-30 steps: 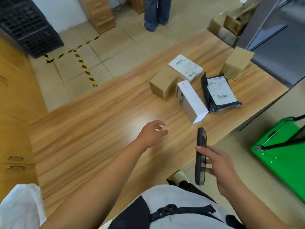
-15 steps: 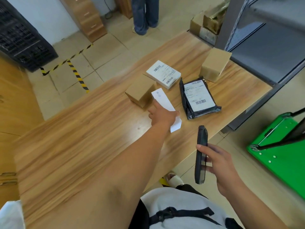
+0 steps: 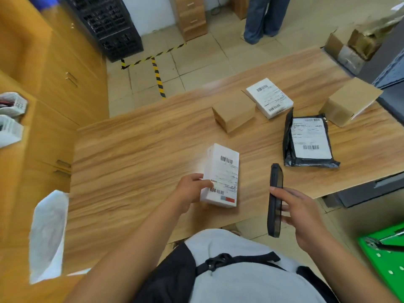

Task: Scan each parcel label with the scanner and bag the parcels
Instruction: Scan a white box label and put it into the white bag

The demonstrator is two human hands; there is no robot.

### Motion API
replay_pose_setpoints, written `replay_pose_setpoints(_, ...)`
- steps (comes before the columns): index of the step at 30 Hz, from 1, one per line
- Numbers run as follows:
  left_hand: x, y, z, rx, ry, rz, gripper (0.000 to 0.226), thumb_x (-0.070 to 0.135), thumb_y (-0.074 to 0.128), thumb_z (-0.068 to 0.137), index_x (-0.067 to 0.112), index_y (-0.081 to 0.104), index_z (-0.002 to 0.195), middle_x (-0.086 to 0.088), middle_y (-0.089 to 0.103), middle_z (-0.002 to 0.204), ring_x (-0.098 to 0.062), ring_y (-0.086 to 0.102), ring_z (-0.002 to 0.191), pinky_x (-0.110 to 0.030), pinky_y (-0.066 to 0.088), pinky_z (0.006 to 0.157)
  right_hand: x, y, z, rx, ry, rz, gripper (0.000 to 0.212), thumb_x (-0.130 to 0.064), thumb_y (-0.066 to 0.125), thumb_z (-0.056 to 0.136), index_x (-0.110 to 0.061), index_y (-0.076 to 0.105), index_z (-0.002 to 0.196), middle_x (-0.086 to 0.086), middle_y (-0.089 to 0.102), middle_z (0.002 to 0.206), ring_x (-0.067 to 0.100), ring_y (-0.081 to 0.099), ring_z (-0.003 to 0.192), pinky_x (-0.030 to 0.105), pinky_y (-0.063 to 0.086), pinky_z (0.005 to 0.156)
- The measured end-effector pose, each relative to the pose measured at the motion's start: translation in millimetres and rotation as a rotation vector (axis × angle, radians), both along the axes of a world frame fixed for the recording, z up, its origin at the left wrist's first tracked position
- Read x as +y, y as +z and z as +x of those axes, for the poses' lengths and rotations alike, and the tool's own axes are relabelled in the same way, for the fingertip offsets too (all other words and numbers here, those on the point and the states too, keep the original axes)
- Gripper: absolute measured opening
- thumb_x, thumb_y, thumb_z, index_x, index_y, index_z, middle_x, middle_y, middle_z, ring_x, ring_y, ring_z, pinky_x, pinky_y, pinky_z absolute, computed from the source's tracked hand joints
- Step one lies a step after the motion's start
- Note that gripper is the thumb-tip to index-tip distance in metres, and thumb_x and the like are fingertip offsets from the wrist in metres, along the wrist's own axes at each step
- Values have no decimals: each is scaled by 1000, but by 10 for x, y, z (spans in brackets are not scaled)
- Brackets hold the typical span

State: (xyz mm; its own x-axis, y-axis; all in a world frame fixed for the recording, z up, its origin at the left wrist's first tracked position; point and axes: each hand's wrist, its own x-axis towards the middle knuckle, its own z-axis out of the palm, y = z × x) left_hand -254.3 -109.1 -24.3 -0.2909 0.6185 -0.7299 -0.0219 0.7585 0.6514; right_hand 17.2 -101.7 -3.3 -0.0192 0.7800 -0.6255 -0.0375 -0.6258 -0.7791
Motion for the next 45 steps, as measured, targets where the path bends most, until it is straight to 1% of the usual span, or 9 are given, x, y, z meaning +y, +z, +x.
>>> replay_pose_setpoints(5,-765,-185,-452,-144,256,-10,40,2,57,90,15,63,128,-10,74,111,-29,70,106,-55,48,102,103,-1,-270,29,141,24,21,-25,80,85,-13,77,101,-6,73,69,23,70,78,34,55,58)
replay_pose_setpoints(13,-1038,-325,-574,265,352,-20,62,38,84,72,22,54,124,1,68,120,-19,66,103,-36,53,83,165,-5,-538,55,264,17,31,-24,81,83,-7,75,109,5,72,84,30,70,84,44,56,70)
replay_pose_setpoints(20,-722,-284,-516,805,-67,-355,111,66,82,54,14,34,139,-5,41,138,-27,38,129,-41,34,101,226,-25,-475,44,240,21,31,-26,83,81,-13,76,108,12,78,99,34,73,94,50,59,81)
replay_pose_setpoints(29,-84,-43,-1038,1129,-1253,-184,96,20,69,87,48,4,153,-8,6,164,-36,10,148,-51,19,116,169,-1,-311,-2,194,26,30,-29,83,81,-16,77,108,13,77,104,35,71,101,60,56,91)
replay_pose_setpoints(34,53,-137,-1058,1252,-1400,-53,109,10,69,88,52,-9,151,-6,-4,166,-31,7,151,-46,22,116,127,31,-252,-9,155,21,31,-28,83,80,-17,76,108,11,77,98,29,72,89,53,59,83)
replay_pose_setpoints(37,-16,-212,-1044,1182,-1125,-27,105,7,64,87,50,-6,152,-4,-5,166,-30,7,150,-46,23,115,107,58,-212,-24,129,13,29,-28,83,81,-18,76,107,9,76,99,27,71,89,46,58,75)
replay_pose_setpoints(39,-113,-270,-1000,1040,-586,-3,99,2,63,83,44,9,155,-7,10,164,-31,16,148,-43,27,114,94,77,-194,-46,132,12,25,-28,83,81,-19,76,103,9,75,98,26,70,87,42,57,72)
replay_pose_setpoints(42,-292,-360,-842,402,339,16,66,9,57,89,25,36,150,-7,45,147,-33,49,129,-40,44,103,103,101,-185,-89,200,3,31,-29,83,80,-17,77,107,10,76,100,25,70,89,43,57,76)
replay_pose_setpoints(45,-439,-363,-673,-24,514,44,51,2,55,93,14,47,142,-9,61,134,-29,63,114,-45,52,98,197,183,-242,-200,350,45,47,-35,84,78,-18,71,119,4,71,112,21,68,100,42,59,80)
